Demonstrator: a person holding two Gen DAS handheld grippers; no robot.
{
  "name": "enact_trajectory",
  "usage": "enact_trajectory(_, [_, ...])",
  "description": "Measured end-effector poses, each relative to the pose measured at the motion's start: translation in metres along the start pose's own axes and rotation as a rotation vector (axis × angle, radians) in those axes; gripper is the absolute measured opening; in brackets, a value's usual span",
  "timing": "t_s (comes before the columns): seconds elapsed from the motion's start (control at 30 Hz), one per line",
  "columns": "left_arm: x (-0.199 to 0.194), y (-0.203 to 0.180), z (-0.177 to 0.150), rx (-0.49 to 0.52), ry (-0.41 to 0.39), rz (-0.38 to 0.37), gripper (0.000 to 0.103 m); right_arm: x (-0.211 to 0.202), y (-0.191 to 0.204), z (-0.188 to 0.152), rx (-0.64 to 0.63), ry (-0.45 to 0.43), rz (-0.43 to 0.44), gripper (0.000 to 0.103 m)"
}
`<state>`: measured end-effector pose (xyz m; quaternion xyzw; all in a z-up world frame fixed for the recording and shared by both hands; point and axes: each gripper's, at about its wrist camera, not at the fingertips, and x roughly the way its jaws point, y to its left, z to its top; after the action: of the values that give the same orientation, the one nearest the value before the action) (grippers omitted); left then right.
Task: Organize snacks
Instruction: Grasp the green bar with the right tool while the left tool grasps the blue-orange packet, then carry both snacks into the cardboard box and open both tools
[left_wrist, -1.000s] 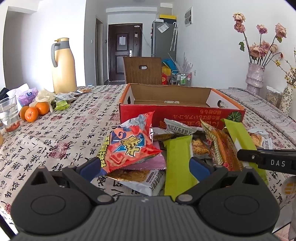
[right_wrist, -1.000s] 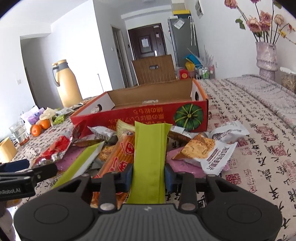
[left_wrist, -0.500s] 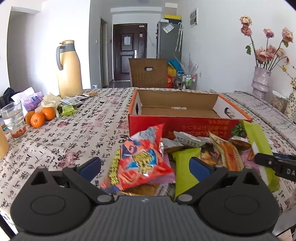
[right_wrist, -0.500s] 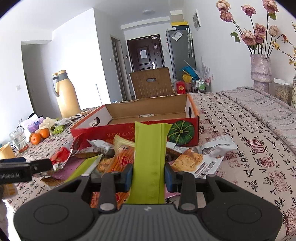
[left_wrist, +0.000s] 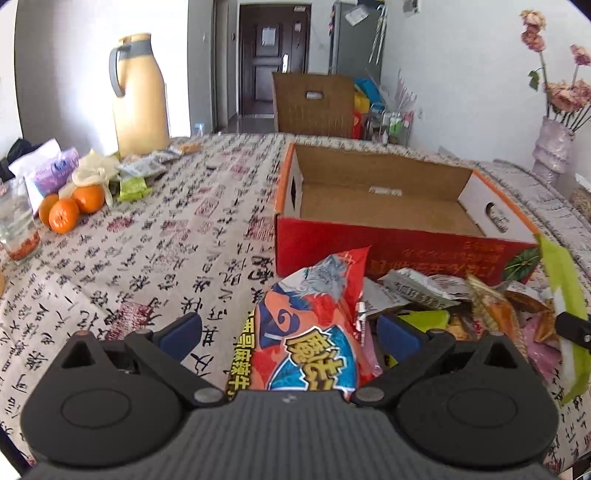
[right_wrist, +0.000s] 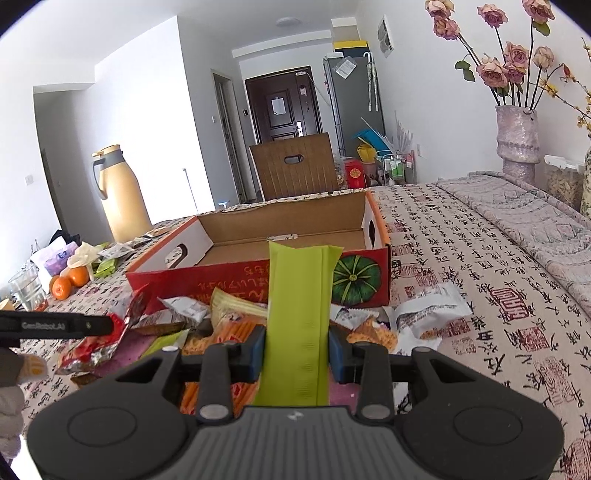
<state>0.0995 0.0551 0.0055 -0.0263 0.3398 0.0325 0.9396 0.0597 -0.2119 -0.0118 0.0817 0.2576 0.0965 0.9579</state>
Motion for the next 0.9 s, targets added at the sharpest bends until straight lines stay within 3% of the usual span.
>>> enact_trajectory(0.17, [0.016,0.004,0.002,-0.032,0.060,-0.016,0.095,0.010,-0.001,0.006,0.000,0.012,0.009,0.034])
enact_trajectory(0.27, [0.021,0.005,0.001,-0.041,0.084,-0.032,0.080,0.015,-0.001,0.008,0.001,0.019,0.018,0.034])
enact_trajectory(0.43, [0.024,0.010,-0.004,-0.077,0.111,-0.044,0.067,0.021,-0.001,0.010,0.005,0.027,0.030,0.034])
enact_trajectory(0.9, [-0.008,0.005,0.002,-0.036,-0.003,0.000,0.064,0.013,-0.002,0.014,0.009,0.007,0.034,0.034])
